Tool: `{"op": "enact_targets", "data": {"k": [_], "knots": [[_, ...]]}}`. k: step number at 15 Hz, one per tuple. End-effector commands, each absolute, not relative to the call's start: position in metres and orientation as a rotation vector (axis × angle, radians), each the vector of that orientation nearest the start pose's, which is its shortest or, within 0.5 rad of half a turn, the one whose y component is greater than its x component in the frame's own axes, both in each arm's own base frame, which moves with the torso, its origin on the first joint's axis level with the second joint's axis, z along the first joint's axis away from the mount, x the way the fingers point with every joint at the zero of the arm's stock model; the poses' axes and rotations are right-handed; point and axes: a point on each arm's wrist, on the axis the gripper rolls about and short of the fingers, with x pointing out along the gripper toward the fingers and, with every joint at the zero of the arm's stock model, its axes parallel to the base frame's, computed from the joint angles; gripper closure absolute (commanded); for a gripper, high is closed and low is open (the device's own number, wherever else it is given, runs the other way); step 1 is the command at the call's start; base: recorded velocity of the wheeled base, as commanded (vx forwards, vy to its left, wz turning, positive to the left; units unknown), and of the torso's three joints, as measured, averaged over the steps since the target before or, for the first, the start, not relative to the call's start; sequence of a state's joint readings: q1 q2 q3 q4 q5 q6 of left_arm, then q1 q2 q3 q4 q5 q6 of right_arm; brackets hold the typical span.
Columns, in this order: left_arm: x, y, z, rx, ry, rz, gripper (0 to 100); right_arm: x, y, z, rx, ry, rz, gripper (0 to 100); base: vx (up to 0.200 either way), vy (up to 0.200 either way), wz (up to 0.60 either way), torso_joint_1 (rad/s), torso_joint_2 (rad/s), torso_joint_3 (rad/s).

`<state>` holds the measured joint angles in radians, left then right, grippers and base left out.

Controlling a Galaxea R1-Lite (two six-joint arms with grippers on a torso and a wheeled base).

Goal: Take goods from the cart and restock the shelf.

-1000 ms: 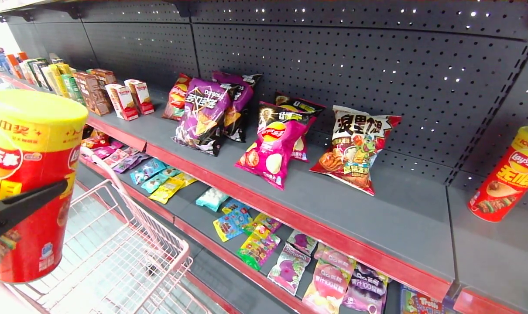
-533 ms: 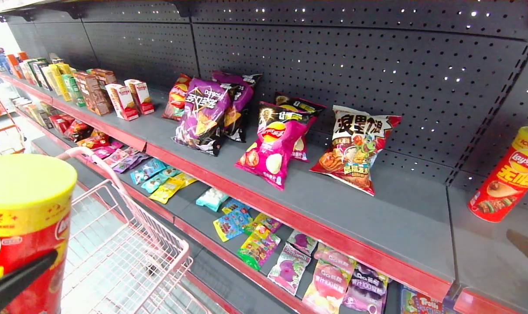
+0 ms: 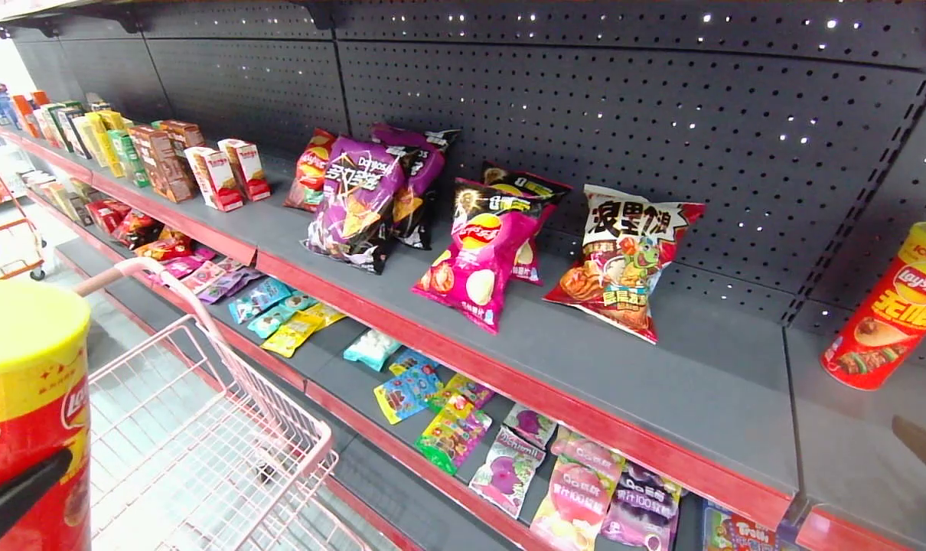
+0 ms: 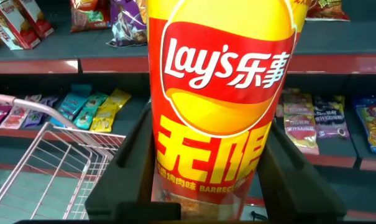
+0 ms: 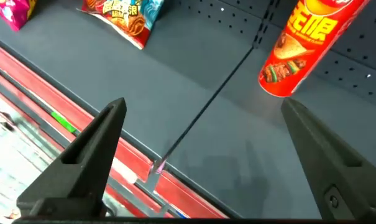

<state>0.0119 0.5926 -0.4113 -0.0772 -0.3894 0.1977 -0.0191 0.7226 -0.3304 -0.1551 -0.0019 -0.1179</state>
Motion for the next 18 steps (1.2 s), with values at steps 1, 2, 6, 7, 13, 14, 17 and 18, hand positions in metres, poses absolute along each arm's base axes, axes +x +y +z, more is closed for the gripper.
{"op": "enact_targets", "data": {"k": [1, 2, 6, 7, 13, 14, 17, 18], "knots": [[0.0374, -0.0083, 0.1996, 0.175, 0.067, -0.397, 100, 0.0612, -0.0019, 0.1775, -0.124, 0.223, -0.018, 0, 0.000, 0.000, 0.00, 0.000, 0.00, 0.000], [0.0374, -0.0083, 0.1998, 0.175, 0.065, -0.398, 100, 0.0612, -0.0024, 0.1775, -0.132, 0.223, -0.025, 0, 0.000, 0.000, 0.00, 0.000, 0.00, 0.000], [0.0374, -0.0084, 0.1998, 0.175, 0.065, -0.400, 100, 0.0617, -0.0038, 0.1773, -0.148, 0.228, -0.045, 0, 0.000, 0.000, 0.00, 0.000, 0.00, 0.000], [0.0376, -0.0084, 0.2002, 0.175, 0.065, -0.400, 100, 0.0617, -0.0038, 0.1769, -0.152, 0.230, -0.043, 0, 0.000, 0.000, 0.00, 0.000, 0.00, 0.000], [0.0397, -0.0083, 0.2012, 0.175, 0.069, -0.400, 100, 0.0619, -0.0037, 0.1768, -0.151, 0.231, -0.038, 0, 0.000, 0.000, -0.50, 0.003, 0.00, 0.004], [0.0397, -0.0083, 0.2012, 0.175, 0.069, -0.400, 100, 0.0620, -0.0037, 0.1774, -0.151, 0.228, -0.039, 0, 0.000, 0.000, -0.60, 0.007, 0.01, -0.002], [0.0394, -0.0083, 0.2014, 0.176, 0.066, -0.398, 100, 0.0620, -0.0036, 0.1774, -0.152, 0.228, -0.037, 0, 0.000, 0.000, -0.60, -0.002, 0.00, 0.002], [0.0391, -0.0083, 0.2015, 0.176, 0.065, -0.398, 100, 0.0628, -0.0037, 0.1771, -0.153, 0.232, -0.036, 0, 0.000, 0.000, -0.60, 0.002, 0.00, 0.002]]}}
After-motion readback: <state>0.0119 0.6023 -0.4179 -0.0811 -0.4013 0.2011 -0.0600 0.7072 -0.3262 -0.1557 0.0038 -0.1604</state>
